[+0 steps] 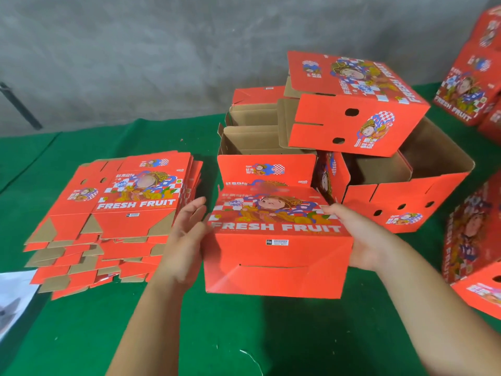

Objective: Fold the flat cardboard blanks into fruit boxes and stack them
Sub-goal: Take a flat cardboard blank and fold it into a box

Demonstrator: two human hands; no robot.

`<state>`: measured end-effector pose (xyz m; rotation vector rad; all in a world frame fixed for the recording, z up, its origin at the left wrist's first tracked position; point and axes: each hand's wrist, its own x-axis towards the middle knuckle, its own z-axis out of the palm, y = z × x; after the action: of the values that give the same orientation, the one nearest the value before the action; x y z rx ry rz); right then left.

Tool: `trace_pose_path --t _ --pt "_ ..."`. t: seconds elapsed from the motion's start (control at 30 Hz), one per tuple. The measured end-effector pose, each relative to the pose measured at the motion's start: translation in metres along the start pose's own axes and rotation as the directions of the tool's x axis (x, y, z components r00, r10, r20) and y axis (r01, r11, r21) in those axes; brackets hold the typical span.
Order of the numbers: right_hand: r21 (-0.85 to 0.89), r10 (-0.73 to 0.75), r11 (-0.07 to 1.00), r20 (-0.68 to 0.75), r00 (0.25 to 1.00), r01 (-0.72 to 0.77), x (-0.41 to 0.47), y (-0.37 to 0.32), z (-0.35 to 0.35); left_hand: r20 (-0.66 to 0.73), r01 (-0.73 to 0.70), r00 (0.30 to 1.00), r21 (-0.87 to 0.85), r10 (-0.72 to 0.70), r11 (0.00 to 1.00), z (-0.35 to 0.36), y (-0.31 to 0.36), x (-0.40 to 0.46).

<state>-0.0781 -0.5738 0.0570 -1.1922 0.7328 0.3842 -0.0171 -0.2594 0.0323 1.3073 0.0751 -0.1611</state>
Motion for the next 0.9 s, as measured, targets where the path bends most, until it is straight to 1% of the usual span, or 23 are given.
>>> trace_pose_path --t 0.03,0.07,0.1,0.17,0.2,0.27,0.3,0.33,0.4,0.43,0.5,0.53,0.6,0.63,0.7,0.77,0.8,0.83,0.9 --pt "0.0 0.017 1.0 0.038 0.999 -0.017 0.0 0.004 0.0 0.035 -0.021 0.999 -0.014 0.021 1.0 -0.004 0.002 -0.002" --pt "-0.01 -0.003 1.0 0.047 0.999 0.004 0.001 0.01 0.001 0.046 -0.029 0.998 -0.05 0.031 0.998 -0.006 0.003 -0.003" --pt "-0.04 -0.062 0.997 0.034 0.998 0.063 0.002 0.017 0.002 0.038 -0.027 0.999 -0.098 0.031 0.995 -0.01 0.004 -0.003" --pt "-0.136 -0.24 0.96 0.046 0.97 0.244 0.001 0.031 0.007 0.005 0.015 1.0 -0.154 -0.014 0.988 -0.021 0.002 -0.001" --pt "-0.172 -0.316 0.93 0.078 0.946 0.325 -0.001 0.037 0.01 0.003 0.076 0.997 -0.133 -0.076 0.988 -0.025 0.002 -0.002" --pt "-0.213 -0.443 0.857 0.16 0.882 0.469 -0.005 0.044 0.014 0.032 0.251 0.968 -0.002 -0.251 0.968 -0.029 -0.003 -0.009" --pt "-0.232 -0.483 0.823 0.193 0.854 0.518 -0.005 0.046 0.015 0.029 0.312 0.95 0.023 -0.312 0.95 -0.029 -0.009 -0.014" --pt "-0.262 -0.505 0.794 0.219 0.835 0.549 -0.005 0.048 0.015 -0.001 0.323 0.947 0.015 -0.323 0.946 -0.029 -0.016 -0.018" --pt "-0.335 -0.522 0.748 0.235 0.82 0.573 -0.004 0.049 0.012 -0.066 0.218 0.973 -0.034 -0.22 0.975 -0.031 -0.028 -0.022" --pt "-0.364 -0.529 0.732 0.229 0.817 0.576 -0.002 0.051 0.01 -0.067 0.15 0.986 -0.03 -0.152 0.988 -0.034 -0.031 -0.023" --pt "-0.401 -0.538 0.72 0.192 0.821 0.566 0.004 0.057 0.003 -0.008 0.047 0.999 0.087 -0.047 0.995 -0.038 -0.03 -0.023" --pt "-0.394 -0.534 0.735 0.163 0.829 0.551 0.006 0.061 -0.001 0.041 0.027 0.999 0.164 -0.034 0.986 -0.041 -0.03 -0.021" --pt "-0.317 -0.492 0.81 0.089 0.866 0.493 0.01 0.073 -0.007 0.145 0.028 0.987 0.279 -0.071 0.96 -0.043 -0.029 -0.017" --pt "-0.277 -0.465 0.847 0.029 0.885 0.454 0.012 0.08 -0.01 0.201 0.032 0.974 0.331 -0.103 0.943 -0.043 -0.029 -0.016" --pt "-0.237 -0.459 0.873 -0.099 0.883 0.427 0.014 0.092 -0.023 0.321 0.029 0.926 0.467 -0.199 0.884 -0.041 -0.033 -0.013" --pt "-0.232 -0.474 0.87 -0.146 0.868 0.436 0.013 0.101 -0.04 0.409 -0.017 0.869 0.587 -0.278 0.809 -0.036 -0.041 -0.011" --pt "-0.235 -0.482 0.865 -0.146 0.864 0.443 0.012 0.105 -0.05 0.409 -0.034 0.87 0.607 -0.275 0.794 -0.031 -0.047 -0.011" --pt "-0.229 -0.491 0.861 -0.146 0.859 0.454 0.01 0.109 -0.059 0.39 -0.04 0.886 0.603 -0.251 0.797 -0.026 -0.052 -0.012" --pt "-0.199 -0.518 0.853 -0.199 0.832 0.483 0.01 0.118 -0.073 0.376 -0.062 0.906 0.574 -0.195 0.817 -0.013 -0.065 -0.011"
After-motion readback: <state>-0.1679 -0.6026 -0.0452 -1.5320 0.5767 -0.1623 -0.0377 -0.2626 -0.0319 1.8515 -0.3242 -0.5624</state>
